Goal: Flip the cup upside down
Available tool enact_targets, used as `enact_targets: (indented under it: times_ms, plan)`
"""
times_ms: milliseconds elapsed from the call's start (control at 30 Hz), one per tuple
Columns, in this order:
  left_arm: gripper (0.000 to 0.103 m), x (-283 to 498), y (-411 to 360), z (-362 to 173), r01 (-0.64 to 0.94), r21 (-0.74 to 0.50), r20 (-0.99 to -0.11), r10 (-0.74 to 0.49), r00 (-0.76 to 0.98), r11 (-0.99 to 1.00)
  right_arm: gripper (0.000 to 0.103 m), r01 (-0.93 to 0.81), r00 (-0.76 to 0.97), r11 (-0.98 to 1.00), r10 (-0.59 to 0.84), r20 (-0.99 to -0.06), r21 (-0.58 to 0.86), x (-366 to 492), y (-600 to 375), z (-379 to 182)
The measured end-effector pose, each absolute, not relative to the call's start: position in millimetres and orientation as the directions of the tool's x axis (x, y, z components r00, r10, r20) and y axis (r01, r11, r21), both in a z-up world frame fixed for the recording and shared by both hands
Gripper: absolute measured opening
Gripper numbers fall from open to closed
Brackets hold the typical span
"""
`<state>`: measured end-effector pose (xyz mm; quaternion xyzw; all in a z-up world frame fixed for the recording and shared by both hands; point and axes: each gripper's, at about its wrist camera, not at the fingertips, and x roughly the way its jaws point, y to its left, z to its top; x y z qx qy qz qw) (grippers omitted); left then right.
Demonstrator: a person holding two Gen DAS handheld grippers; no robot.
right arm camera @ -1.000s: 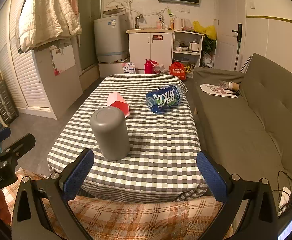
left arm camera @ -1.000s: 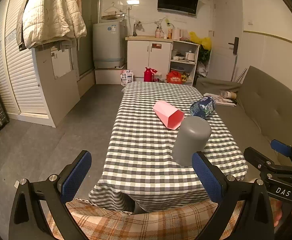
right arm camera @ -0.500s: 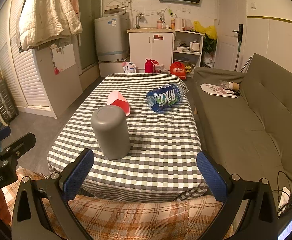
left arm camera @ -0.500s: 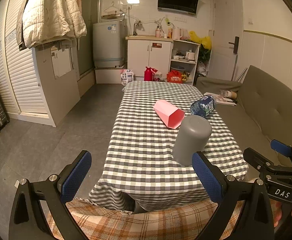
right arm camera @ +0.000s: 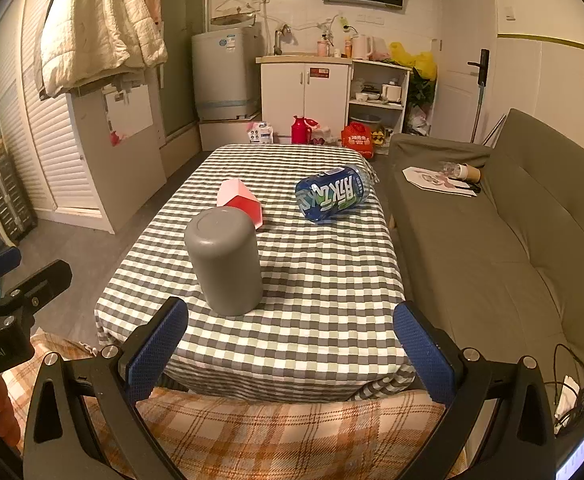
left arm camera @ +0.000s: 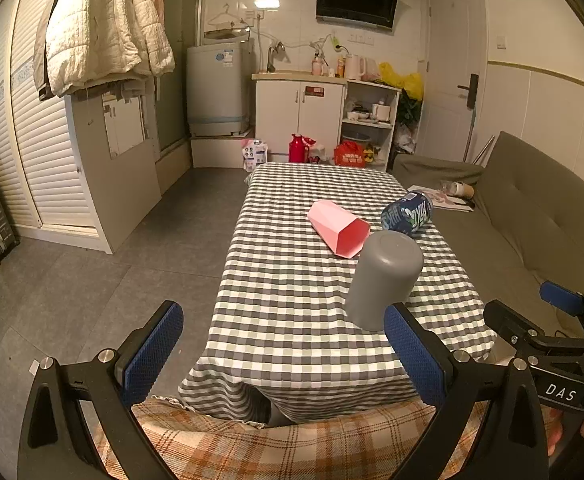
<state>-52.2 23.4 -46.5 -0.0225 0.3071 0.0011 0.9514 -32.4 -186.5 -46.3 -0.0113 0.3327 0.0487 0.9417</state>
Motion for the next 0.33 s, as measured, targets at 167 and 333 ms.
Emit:
enact_targets:
  times_ms: [167,333]
  plan:
    - [0.103,-51.7,25.0,-48.4,-0.018,-0.047,-0.593,-0.013,0.805,0.999,0.103,-0.100,0.772,0.995,0.083,-0.630,0.009,-33.2,-185.6,-46.6]
    - [0.103,-50.7,25.7,-49.7,-0.021,-0.050,-0.598,-0.013,0.802,0.999,0.103,-0.100,0.772,0.995,0.082,-0.630,0.007,-33.3,-186.5,-46.5]
